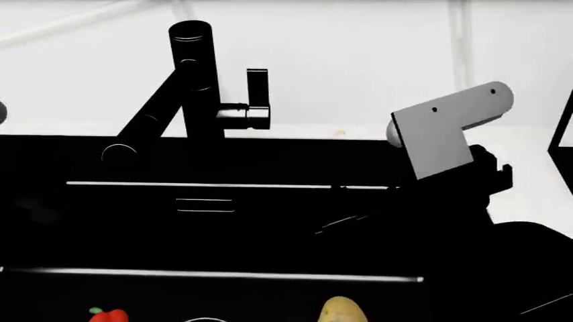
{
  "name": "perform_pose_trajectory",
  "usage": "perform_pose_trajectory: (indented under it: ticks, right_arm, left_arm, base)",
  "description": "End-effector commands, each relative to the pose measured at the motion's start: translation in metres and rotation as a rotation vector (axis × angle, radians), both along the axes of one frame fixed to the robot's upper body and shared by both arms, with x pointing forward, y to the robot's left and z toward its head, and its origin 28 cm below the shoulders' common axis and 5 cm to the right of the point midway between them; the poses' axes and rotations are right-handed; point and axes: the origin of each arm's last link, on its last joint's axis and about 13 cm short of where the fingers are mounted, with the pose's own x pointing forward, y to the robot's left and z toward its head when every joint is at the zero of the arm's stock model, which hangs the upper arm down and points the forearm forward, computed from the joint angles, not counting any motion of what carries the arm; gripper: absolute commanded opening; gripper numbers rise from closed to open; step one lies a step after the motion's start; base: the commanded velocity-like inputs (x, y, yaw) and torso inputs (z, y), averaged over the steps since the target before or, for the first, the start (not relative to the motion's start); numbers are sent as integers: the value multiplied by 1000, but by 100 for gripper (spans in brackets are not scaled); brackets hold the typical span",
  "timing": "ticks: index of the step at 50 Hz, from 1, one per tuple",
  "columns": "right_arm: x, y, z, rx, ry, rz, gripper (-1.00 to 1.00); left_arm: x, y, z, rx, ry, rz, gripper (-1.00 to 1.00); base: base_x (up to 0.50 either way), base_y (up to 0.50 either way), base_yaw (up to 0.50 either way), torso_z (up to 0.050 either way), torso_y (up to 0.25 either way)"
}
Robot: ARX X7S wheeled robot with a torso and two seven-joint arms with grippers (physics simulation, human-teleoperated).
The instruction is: Pick the vegetables from the sink and place them on the cutting board.
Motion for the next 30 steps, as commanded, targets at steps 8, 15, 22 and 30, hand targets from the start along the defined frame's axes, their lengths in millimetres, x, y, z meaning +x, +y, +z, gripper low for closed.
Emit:
perform_pose_trajectory:
  ticks: [8,15,22,30]
  right_arm:
    - [0,12,-49,-45,223,49,100]
    - [0,14,-59,-47,256,39,100]
    - [3,19,-76,-52,313,53,100]
    - [11,20,-87,-33,353,49,100]
  left_arm:
    - [1,-14,-40,11,167,-40,100]
    - [-9,-5,-56,-1,234,-44,100]
    - [-7,-9,-75,-8,278,-45,100]
    - [-7,-8,-83,-7,296,-41,100]
  base:
    - [0,0,0,0,0]
    - [0,0,0,0,0]
    - [0,0,0,0,0]
    - [0,0,0,0,0]
